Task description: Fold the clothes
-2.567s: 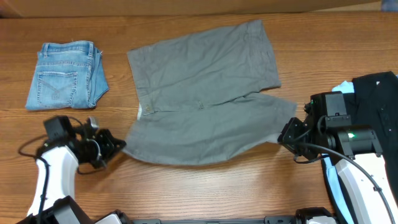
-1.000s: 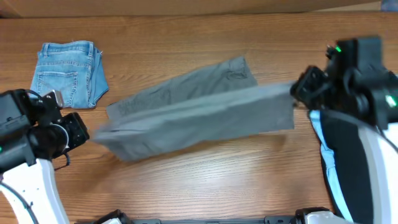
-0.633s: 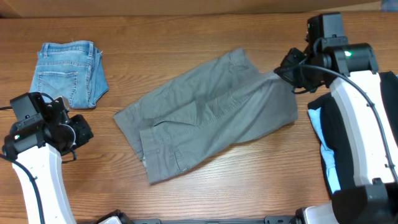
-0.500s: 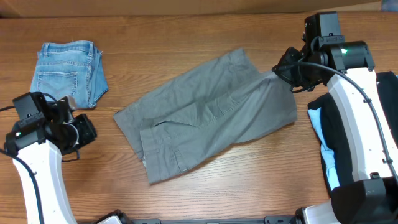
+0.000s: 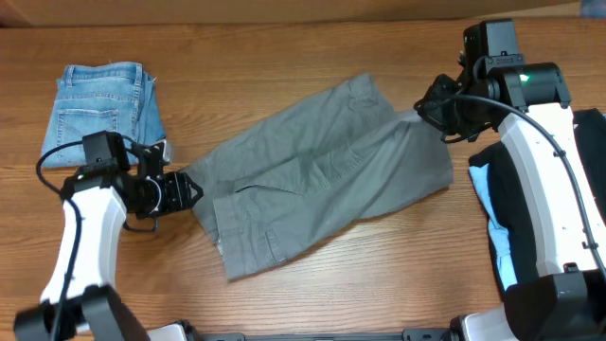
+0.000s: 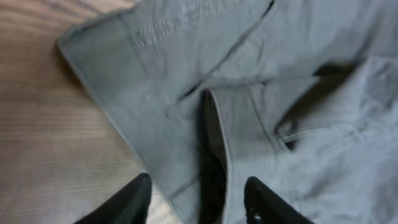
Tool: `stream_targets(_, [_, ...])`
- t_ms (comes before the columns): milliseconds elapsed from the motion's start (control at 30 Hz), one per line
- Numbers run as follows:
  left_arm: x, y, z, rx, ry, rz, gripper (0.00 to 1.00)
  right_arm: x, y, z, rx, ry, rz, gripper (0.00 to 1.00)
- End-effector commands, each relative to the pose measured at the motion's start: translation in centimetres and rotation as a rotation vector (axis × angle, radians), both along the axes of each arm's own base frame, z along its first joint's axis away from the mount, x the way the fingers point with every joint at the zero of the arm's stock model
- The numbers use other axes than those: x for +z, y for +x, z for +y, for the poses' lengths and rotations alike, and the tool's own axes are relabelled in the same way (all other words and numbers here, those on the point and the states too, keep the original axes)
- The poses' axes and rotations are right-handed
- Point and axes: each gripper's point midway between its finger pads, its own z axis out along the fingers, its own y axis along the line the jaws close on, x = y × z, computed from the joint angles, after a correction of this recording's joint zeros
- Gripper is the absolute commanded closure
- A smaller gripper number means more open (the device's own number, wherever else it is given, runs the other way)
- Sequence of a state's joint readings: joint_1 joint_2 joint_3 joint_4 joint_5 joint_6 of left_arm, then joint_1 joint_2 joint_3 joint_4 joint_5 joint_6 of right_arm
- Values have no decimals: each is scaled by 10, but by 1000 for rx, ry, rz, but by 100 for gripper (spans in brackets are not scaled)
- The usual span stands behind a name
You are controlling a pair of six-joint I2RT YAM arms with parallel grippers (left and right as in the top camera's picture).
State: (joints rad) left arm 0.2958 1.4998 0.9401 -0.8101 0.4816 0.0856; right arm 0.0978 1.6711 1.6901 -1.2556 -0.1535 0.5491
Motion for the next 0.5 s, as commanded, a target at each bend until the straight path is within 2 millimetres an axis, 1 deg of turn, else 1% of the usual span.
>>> stream_targets(0, [-9,2,-19,-107,-90,-21,47,13,3,-1,3,6,-40,96])
stream_targets(133, [-18,4,-44,-193,-227,-30,46,13,4,-1,3,6,-40,96])
stream_targets(233, [-29,5,-54,-223,-257,-7,50,14,5,-1,3,5,-45,96])
stream_targets(333, [-33,8,-66,-243,-317,-13,52,13,4,-1,25,-4,-49,96])
stream_targets(467, [-40,8,-71,-257,-325,-2,60,13,4,-1,26,-4,-46,96])
